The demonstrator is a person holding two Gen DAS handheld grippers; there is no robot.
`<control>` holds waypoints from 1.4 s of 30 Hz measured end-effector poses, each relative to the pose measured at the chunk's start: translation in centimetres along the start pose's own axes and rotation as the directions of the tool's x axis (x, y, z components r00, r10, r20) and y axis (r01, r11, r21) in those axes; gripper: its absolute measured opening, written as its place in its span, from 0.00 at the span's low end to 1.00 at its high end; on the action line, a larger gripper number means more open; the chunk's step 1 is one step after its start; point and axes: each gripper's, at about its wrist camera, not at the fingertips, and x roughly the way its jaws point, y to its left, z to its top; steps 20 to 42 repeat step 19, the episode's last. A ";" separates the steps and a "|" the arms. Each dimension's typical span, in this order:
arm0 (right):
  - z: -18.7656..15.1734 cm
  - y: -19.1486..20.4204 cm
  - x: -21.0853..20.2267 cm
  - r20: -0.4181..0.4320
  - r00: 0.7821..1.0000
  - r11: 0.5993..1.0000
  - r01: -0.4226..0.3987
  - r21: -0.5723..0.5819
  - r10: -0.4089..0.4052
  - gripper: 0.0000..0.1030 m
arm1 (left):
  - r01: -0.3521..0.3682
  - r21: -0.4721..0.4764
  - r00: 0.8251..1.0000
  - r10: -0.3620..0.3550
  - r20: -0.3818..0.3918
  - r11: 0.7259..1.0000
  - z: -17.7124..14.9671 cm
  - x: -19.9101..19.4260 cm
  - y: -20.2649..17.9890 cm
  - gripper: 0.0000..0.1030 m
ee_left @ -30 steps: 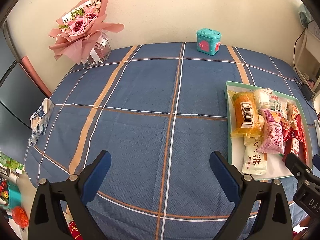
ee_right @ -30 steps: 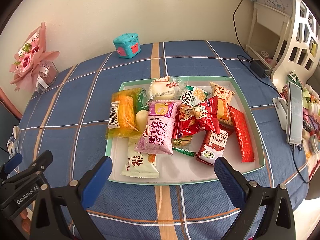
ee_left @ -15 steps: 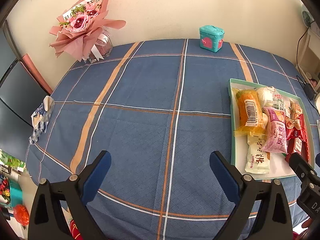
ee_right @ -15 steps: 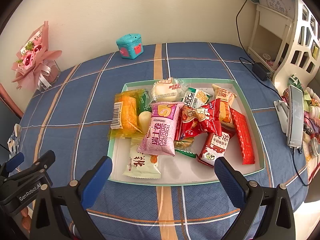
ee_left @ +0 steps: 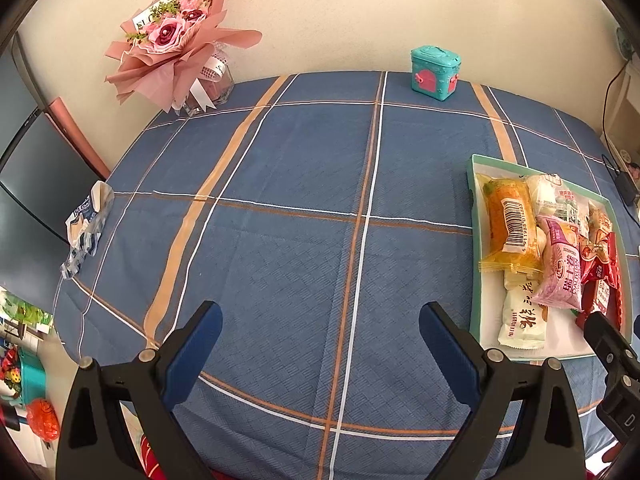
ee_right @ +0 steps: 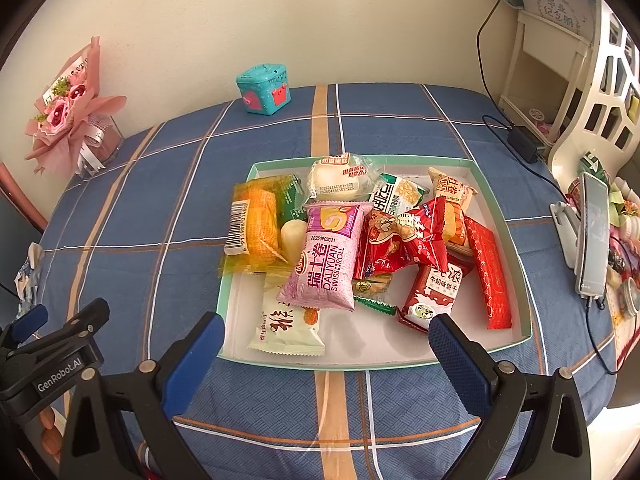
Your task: Organize snacks
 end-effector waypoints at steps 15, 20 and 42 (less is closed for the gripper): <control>0.0 0.1 0.1 -0.005 1.000 1.000 0.003 0.002 -0.003 1.00 | -0.010 -0.013 1.000 0.010 -0.017 1.000 0.0 0.3 0.2 0.96; 0.0 0.1 0.2 -0.005 1.000 1.000 0.002 0.001 -0.002 1.00 | -0.014 -0.015 1.000 0.014 -0.019 1.000 0.0 0.3 0.1 0.96; 0.0 0.1 0.2 -0.005 1.000 1.000 0.002 0.001 -0.002 1.00 | -0.014 -0.015 1.000 0.014 -0.019 1.000 0.0 0.3 0.1 0.96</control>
